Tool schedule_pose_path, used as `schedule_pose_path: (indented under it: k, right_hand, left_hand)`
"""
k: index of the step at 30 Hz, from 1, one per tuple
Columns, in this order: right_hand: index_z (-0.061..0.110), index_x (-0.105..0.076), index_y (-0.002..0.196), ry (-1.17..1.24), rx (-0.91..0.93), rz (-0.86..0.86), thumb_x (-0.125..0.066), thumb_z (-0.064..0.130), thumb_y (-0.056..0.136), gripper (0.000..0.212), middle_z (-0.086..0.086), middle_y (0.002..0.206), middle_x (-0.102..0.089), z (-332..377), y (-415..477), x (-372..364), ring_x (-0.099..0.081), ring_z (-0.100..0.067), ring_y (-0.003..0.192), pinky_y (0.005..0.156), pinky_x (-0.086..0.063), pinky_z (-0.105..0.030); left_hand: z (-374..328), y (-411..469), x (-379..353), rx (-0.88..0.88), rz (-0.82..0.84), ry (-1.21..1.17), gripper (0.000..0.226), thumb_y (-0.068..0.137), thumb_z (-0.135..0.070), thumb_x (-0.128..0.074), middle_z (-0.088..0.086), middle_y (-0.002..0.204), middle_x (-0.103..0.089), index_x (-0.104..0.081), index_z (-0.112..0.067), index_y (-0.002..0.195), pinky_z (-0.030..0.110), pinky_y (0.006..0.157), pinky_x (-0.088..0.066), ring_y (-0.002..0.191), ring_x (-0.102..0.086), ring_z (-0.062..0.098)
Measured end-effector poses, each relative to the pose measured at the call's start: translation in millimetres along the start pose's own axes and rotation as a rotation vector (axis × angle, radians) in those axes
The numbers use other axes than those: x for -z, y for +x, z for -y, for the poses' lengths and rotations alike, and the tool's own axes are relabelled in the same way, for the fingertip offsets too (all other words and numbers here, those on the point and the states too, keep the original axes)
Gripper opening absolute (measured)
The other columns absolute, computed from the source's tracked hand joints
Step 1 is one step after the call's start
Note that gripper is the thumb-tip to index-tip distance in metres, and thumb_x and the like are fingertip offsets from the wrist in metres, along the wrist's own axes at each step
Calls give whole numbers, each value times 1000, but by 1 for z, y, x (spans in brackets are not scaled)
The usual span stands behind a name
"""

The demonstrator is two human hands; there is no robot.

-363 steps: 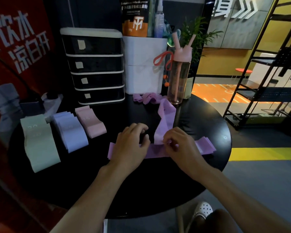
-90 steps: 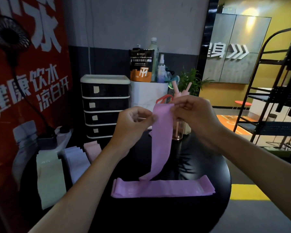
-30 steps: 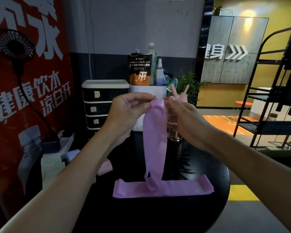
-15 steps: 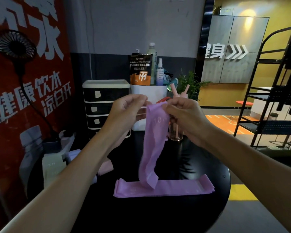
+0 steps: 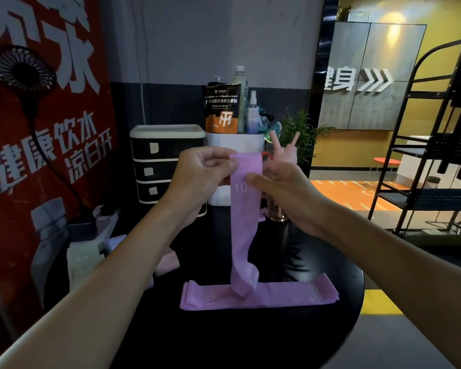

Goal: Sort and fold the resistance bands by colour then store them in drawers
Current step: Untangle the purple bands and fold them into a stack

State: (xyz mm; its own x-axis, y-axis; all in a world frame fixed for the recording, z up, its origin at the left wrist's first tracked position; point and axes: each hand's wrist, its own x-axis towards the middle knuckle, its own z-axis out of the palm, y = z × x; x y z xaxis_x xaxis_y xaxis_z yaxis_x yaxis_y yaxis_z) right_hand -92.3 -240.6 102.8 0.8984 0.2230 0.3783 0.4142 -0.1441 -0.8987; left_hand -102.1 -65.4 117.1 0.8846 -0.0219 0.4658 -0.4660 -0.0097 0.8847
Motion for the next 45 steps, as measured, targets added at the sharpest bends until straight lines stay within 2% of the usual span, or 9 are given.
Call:
schedule_pose_path:
  k: [2,7,11,14,20,25,30,39,45]
  right_hand:
    - [5,-71,95,-24,6,-43,-69,24,89,20,-27,102,-68,-1,0,-3,-66,-36,89,75,-52,-45]
    - [2,-65,105,43,-35,-17,-66,23,93,24,-19,96,-72,0,-3,-7,-64,-30,82,65,-44,-42]
    - [10,-55,120,116,-75,86,-78,24,81,47,-19,102,-72,-5,-6,-9,-61,-35,90,76,-40,-48]
    - [10,-55,123,116,-100,122,-75,7,83,45,-13,106,-73,-7,-12,-11,-71,-28,97,86,-54,-43]
    - [8,-57,126,174,-225,267,-69,9,88,41,-12,116,-70,-21,-29,-7,-67,-27,109,101,-49,-48]
    - [1,-55,130,363,-354,339,-59,8,94,36,-13,120,-68,-44,-50,-2,-67,-24,107,90,-54,-35]
    - [-3,-54,130,437,-456,374,-59,9,93,39,-16,118,-66,-63,-71,7,-65,-26,102,85,-56,-36]
    - [7,-61,126,293,-533,404,-74,16,84,45,-18,122,-66,-81,-97,42,-66,-25,103,82,-54,-32]
    - [12,-59,124,315,-578,181,-77,19,80,48,-20,112,-65,-94,-105,61,-66,-27,93,77,-57,-39]
  left_hand:
    - [-2,1,-1,2,-1,6,17,90,-2,-69,14,98,-75,-71,-11,104,43,89,-59,96,-72,31]
    - [-5,2,-2,-42,-33,53,15,85,-7,-76,8,90,-75,-72,-16,96,39,86,-60,86,-73,21]
    - [-9,8,-1,-65,-83,6,15,84,-3,-76,7,86,-72,-71,-15,93,44,90,-59,86,-70,19]
    - [-12,12,0,-56,-112,-47,17,84,-1,-75,13,94,-72,-71,-12,95,47,91,-58,93,-70,24]
    - [-14,20,12,7,-212,-196,15,83,2,-74,9,88,-72,-68,-10,90,40,85,-60,86,-72,21]
    - [-6,18,23,8,-280,-240,16,85,7,-70,7,82,-71,-67,-9,84,31,75,-60,77,-72,16]
    - [8,13,30,44,-350,-219,13,86,6,-70,8,80,-67,-65,-7,89,30,72,-59,73,-71,15]
    - [42,-3,47,87,-447,-165,15,88,5,-68,5,78,-62,-62,-8,86,33,75,-61,75,-66,15]
    - [69,-25,53,131,-476,-126,13,88,4,-69,5,82,-62,-63,-8,87,28,73,-60,78,-67,14]
